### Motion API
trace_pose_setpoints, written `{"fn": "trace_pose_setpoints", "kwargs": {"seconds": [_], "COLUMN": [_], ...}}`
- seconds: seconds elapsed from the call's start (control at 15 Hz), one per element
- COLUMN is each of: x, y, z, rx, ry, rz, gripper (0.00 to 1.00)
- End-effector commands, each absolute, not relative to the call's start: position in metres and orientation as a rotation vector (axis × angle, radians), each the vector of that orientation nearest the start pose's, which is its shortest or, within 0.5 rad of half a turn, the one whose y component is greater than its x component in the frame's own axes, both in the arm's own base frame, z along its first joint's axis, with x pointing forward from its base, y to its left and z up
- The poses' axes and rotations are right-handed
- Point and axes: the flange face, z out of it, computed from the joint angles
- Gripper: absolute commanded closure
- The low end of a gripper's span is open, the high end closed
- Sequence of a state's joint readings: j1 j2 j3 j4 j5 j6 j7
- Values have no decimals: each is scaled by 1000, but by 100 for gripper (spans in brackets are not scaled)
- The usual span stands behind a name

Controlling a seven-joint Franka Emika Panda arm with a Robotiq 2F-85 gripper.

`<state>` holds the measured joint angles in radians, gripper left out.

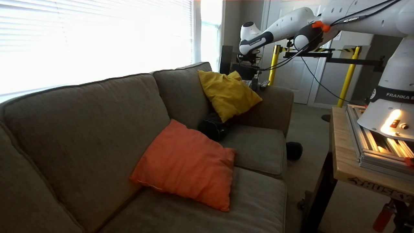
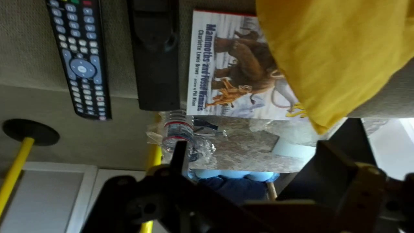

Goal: Put the remote on the right armrest

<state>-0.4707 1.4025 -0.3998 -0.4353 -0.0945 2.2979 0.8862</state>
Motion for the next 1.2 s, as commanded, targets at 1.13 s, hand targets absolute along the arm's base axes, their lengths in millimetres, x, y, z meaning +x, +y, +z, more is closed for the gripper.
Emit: {"fn": "trace_pose_setpoints", "kwargs": {"seconds": [1.13], "x": [811], "y": [-201], "z": [318], "rx": [-3155], "ry": [1175], "rz": [-653], "gripper": [0]}}
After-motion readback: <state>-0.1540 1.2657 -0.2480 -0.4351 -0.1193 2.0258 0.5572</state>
